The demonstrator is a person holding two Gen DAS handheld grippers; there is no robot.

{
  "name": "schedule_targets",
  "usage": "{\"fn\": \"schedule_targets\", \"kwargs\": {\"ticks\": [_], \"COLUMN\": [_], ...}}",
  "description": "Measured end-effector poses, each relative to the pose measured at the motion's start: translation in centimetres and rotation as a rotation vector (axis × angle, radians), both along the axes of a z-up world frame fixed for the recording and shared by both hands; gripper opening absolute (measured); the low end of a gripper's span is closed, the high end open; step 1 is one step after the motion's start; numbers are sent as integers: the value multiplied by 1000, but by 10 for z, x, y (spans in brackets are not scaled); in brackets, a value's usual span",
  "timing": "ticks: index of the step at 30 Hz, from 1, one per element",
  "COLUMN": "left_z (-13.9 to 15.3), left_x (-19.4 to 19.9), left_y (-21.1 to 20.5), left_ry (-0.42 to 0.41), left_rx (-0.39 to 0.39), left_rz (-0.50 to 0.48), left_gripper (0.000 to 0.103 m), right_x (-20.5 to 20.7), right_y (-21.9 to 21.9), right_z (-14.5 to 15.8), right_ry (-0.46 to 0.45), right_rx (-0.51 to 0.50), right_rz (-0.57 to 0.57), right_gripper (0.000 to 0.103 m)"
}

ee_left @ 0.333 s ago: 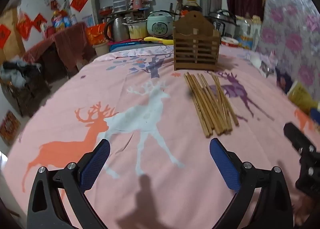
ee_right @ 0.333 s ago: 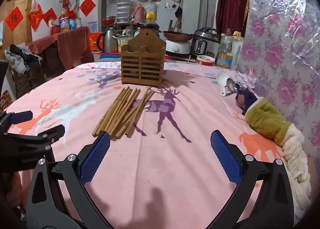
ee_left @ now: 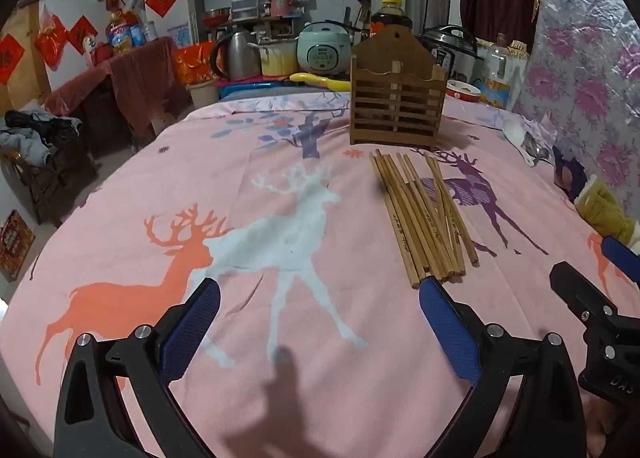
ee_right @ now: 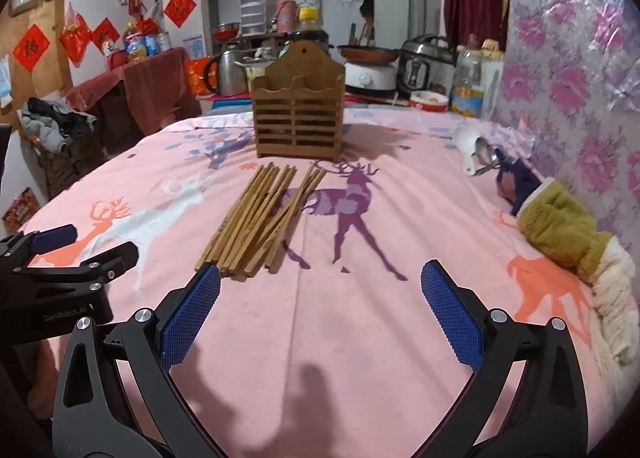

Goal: Organize utensils

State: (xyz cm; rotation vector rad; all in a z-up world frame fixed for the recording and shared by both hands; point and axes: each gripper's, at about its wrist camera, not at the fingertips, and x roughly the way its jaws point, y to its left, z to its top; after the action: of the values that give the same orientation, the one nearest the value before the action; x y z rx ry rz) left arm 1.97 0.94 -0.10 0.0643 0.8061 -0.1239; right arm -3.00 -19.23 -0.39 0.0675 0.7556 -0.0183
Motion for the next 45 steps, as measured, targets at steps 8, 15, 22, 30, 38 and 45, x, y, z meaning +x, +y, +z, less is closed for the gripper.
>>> {"fn": "schedule_targets", "kwargs": {"ticks": [8,15,22,30,38,45], "left_z": [-2,-1,0,0,0,0], "left_x": [-6,-8,-7,-9,-9,-8], "left_y": [-11,-10,-9,-8,-7,-6], "left_ry": [-36,-50,-55,-61,-61,-61], "left_rx": [88,89,91,91,91,90], "left_rz": [-22,-14,-12,-6,-5,-3], "left_gripper": [98,98,98,98,98,98], "right_x": [-5,-6,-7,-8,-8,-8], "right_y": [-14,-12,-12,-12,-12,-12], "right_z": [0,3,5,4,4,4], "right_ry": [-23,-34,-48,-49,-52,-52], "right_rx": [105,91,77,78,76,76], "right_rz": [-25,-20,-27,-28,-27,-27], "right_gripper": [97,97,97,97,97,97]}}
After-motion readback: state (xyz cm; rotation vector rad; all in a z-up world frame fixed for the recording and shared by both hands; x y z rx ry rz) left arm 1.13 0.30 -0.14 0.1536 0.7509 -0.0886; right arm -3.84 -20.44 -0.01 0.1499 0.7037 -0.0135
